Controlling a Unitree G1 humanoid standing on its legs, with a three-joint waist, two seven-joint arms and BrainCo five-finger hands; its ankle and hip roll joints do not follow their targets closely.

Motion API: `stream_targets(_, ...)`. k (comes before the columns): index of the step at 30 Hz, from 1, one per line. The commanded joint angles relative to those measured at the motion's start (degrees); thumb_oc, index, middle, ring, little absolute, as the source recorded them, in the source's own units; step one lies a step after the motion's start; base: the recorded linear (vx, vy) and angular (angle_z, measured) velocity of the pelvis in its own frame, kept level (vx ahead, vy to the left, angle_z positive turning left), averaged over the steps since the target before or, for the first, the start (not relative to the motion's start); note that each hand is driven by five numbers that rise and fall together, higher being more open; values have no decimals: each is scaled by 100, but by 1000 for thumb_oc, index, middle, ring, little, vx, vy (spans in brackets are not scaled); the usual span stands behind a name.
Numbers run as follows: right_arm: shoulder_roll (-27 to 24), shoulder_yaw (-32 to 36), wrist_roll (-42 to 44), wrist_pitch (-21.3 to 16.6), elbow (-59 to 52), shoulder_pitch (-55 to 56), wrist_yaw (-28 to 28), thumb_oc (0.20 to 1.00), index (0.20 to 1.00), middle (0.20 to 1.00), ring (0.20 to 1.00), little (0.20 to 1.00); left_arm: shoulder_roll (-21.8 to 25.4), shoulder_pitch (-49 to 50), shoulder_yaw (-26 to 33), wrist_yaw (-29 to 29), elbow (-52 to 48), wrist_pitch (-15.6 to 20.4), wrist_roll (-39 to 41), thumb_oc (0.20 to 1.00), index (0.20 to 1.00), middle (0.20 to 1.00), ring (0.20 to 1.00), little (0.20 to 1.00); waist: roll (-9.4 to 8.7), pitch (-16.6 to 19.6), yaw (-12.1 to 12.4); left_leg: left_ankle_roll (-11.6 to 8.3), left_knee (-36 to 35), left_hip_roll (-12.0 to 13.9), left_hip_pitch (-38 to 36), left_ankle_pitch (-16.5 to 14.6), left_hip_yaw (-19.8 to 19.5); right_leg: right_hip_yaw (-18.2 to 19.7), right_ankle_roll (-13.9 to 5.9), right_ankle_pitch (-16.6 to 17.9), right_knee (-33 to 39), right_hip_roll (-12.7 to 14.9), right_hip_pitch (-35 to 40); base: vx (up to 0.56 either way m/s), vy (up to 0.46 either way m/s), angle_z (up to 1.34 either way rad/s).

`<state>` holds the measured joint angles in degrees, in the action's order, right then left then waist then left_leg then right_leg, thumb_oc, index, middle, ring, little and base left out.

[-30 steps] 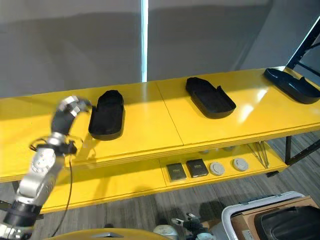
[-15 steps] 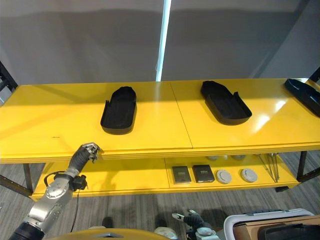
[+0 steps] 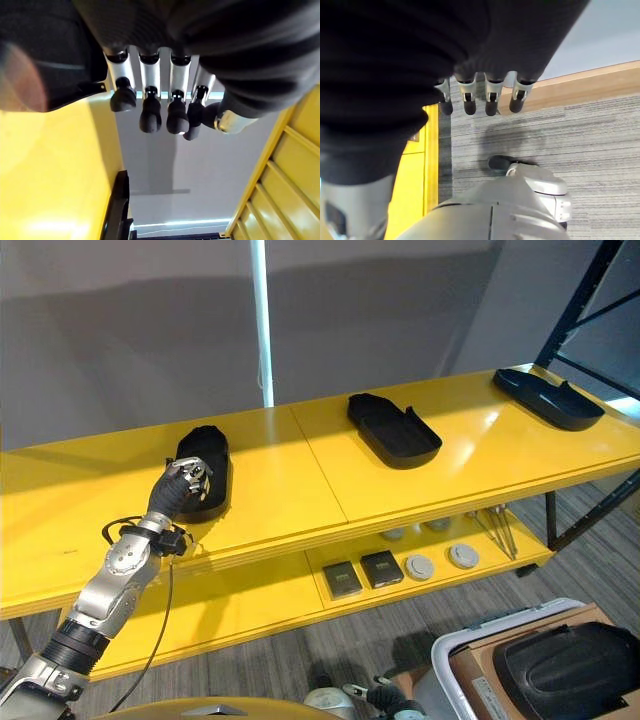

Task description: Move parts from the plastic box to the shelf.

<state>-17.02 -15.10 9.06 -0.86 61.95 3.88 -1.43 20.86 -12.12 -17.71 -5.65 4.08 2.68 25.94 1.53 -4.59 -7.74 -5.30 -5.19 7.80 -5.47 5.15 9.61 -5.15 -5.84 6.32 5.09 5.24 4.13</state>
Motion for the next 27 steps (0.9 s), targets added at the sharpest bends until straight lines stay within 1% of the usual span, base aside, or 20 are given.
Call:
stream_targets(1, -31, -68, -98, -54, 166, -332, 63, 1000, 1000, 1000, 1000, 1000, 30, -637, 133, -131, 218, -138, 83, 200, 200, 200, 200, 200, -168, -318, 75, 194, 19, -29, -337, -516, 268, -109, -44, -372, -9, -9, 418, 21, -18, -8)
stream_targets(6, -42, -71, -36, -32, 28, -350, 94, 1000, 1000, 1000, 1000, 1000, -31, -545, 99, -164, 357, -316, 111, 200, 200, 200, 200, 200, -147, -402, 48, 178, 19, -1, -316, -499, 311, -95, -32, -377, -9, -23, 367, 10, -13, -12)
stream_targets(12, -17, -86, -3, -45, 15, -376, 71, 1000, 1000, 1000, 1000, 1000, -32, -298, 80, -172, 298, -332, 169, 200, 200, 200, 200, 200, -106, -491, 92, 165, 19, 6, -271, -471, 290, -126, -17, -384, -9, -24, 335, 0, 0, 0)
stream_targets(18, -24, -75, 39, -74, 3, -397, 38, 1000, 1000, 1000, 1000, 1000, 11, -122, 41, -97, 246, -318, 193, 200, 200, 200, 200, 200, -52, -577, 135, 160, 19, -13, -210, -445, 252, -168, -20, -381, -9, -4, 300, 0, 0, 0)
stream_targets(22, -44, -80, 56, -53, -19, -407, 20, 1000, 1000, 1000, 1000, 1000, 19, -88, -4, -170, 231, -286, 169, 200, 200, 200, 200, 200, -29, -605, 128, 149, 19, -9, -197, -425, 249, -170, -24, -372, -9, 2, 288, 0, 0, 0)
stream_targets(25, -55, -91, 43, -57, -31, -391, 45, 1000, 1000, 1000, 1000, 1000, 18, -148, -26, -238, 311, -225, 83, 200, 200, 200, 200, 200, -11, -606, 99, 142, 19, -7, -185, -413, 263, -148, -29, -370, -9, -1, 276, 0, 0, 0)
stream_targets(27, -67, -130, -4, -60, -93, -340, 72, 1000, 1000, 1000, 1000, 1000, -28, -316, -36, -364, 513, -118, 121, 200, 200, 200, 200, 200, 9, -624, 24, 133, 19, 4, -175, -400, 305, -105, -42, -357, -9, 2, 250, 51, 1, -1)
